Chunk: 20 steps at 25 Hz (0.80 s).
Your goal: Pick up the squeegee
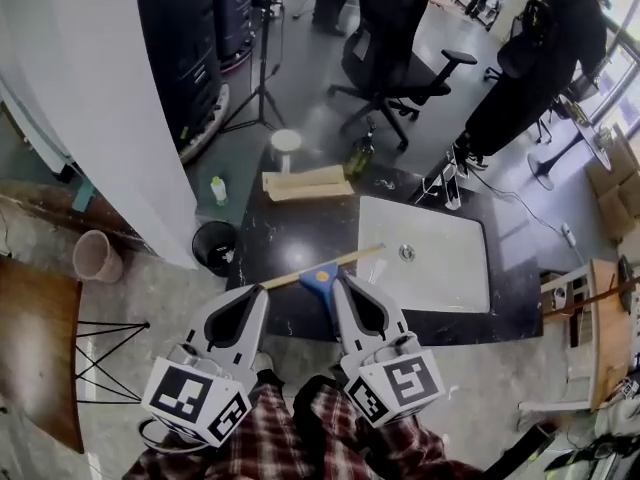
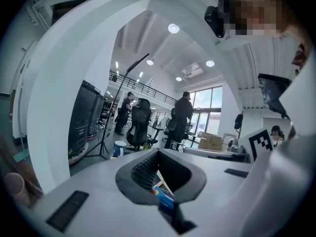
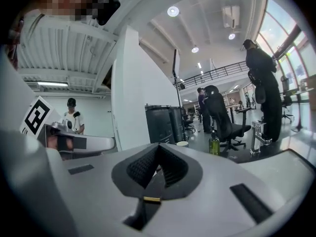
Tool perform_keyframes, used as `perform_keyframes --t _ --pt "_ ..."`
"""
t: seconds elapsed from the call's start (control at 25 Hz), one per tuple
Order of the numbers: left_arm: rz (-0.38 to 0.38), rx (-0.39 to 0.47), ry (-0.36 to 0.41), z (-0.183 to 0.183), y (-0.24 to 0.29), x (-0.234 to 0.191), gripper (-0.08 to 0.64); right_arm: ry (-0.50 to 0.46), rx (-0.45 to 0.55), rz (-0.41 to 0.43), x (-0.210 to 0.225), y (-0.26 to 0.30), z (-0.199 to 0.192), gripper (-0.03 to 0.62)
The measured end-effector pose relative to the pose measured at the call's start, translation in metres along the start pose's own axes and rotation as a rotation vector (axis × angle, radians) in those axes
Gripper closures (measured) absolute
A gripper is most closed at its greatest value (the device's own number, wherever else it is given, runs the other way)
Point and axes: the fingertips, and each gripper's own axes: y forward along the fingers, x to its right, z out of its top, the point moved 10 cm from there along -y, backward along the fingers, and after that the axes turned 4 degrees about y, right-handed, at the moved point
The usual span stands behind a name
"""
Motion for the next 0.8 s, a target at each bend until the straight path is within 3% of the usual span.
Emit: perform_keyframes --t 0.32,0.8 --pt "-0.109 -0.058 -0.029 -0.004 0.037 -0.015 0.551 0.019 -0.028 -0.127 0.017 0.007 -0.004 0.581" --pt "-0.137 -0.097 -0.078 -0.013 0.073 -0.002 0.551 0.016 -0.119 -0.173 0.056 0.004 -0.007 0.581"
